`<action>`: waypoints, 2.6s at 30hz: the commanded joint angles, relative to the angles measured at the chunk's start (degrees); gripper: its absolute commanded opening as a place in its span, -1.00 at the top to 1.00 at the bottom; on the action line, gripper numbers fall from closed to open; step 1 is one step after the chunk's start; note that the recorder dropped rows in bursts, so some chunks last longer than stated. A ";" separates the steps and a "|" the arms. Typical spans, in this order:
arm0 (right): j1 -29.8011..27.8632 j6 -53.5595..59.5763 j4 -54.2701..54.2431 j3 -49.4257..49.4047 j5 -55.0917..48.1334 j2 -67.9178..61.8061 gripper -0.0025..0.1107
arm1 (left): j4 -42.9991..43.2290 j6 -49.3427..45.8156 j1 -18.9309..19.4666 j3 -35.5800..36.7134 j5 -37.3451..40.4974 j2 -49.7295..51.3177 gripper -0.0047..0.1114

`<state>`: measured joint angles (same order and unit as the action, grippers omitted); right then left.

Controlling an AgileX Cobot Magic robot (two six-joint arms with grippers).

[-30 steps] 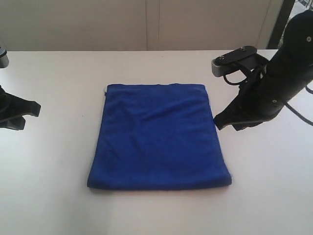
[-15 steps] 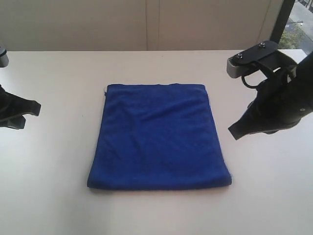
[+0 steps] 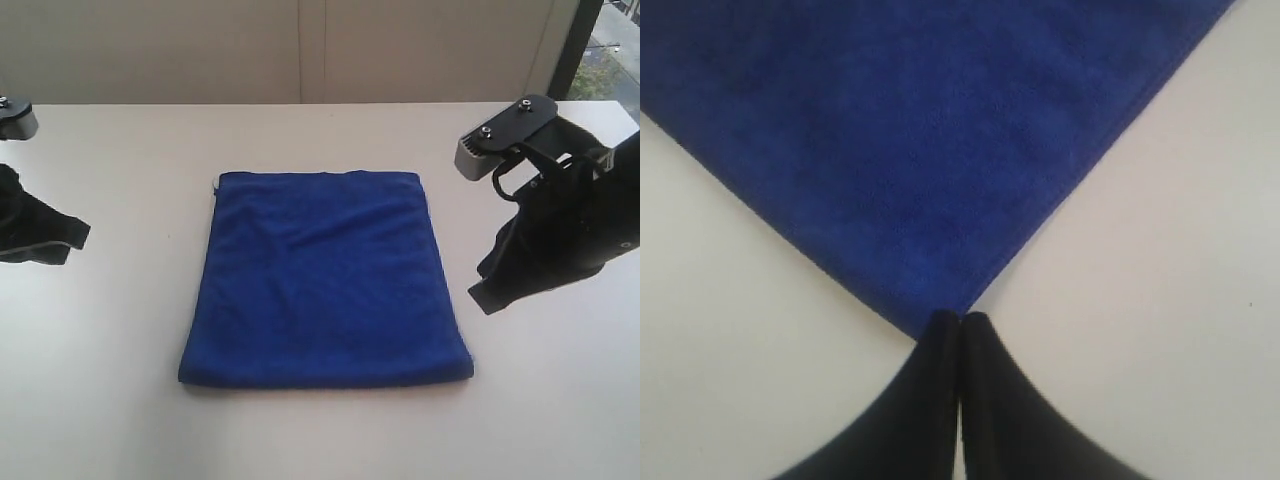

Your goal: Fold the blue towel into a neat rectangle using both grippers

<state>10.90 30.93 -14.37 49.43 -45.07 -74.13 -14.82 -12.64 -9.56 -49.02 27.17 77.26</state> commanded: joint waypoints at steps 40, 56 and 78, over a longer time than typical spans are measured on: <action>-0.02 56.53 -14.29 -9.54 13.15 -18.19 0.03 | -17.99 -63.87 -19.21 0.33 4.36 20.38 0.09; -0.02 56.28 -14.43 -9.44 13.28 -21.64 0.04 | -17.73 -64.01 -19.21 0.33 5.59 21.68 0.09; -0.02 56.28 -14.43 -9.54 13.53 -20.63 0.04 | -15.97 -64.32 -19.21 0.32 4.26 18.66 0.09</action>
<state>10.90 86.60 -28.62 40.18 -31.74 -93.65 -30.40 -76.72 -28.55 -49.02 31.04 95.48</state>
